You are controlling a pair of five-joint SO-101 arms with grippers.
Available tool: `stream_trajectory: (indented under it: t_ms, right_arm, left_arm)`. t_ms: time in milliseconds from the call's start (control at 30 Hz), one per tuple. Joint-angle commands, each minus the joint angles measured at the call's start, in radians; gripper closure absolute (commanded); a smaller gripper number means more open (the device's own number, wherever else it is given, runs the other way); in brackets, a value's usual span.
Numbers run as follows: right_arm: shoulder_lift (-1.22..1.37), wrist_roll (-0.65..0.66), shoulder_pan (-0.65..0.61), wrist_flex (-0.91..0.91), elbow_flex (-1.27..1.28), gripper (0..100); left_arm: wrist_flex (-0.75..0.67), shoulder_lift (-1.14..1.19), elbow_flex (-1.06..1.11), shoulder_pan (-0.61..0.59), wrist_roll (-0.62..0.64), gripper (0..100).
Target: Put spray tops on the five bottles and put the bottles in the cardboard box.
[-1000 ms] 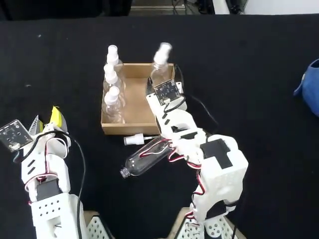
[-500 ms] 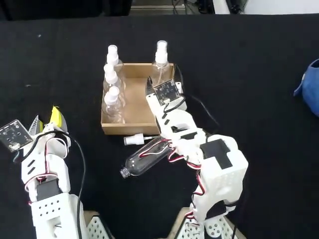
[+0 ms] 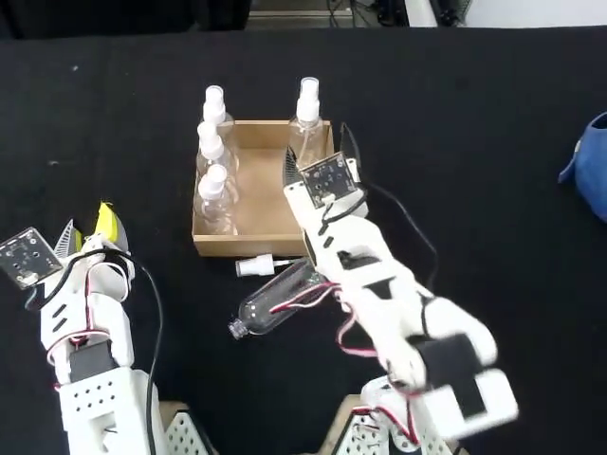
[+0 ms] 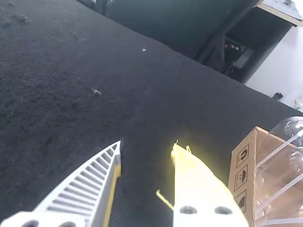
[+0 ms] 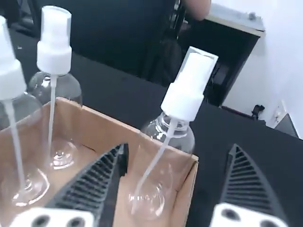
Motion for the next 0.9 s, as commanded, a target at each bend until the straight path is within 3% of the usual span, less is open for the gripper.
stream_trajectory:
  t_ms: [0,167,400,667,867]
  right_arm:
    - [-0.231,-0.003,0.048,0.107,0.054,71.2]
    - [-0.512,-0.003,0.069,0.31,0.148,72.7]
    - [-0.931,0.005,0.175,0.761,0.177,99.2]
    - [-1.236,0.009,0.187,1.275,0.154,93.7]
    - [-1.316,0.175,0.221,1.579,0.031,93.5]
  left_arm:
    - [0.003,-0.005,0.025,0.019,0.008,96]
    - [0.003,-0.005,0.025,0.019,0.008,96]
    - [0.003,-0.003,0.025,0.019,0.008,96]
    - [0.035,-0.011,0.025,0.019,0.008,96]
    - [0.048,-0.014,0.025,0.019,0.008,96]
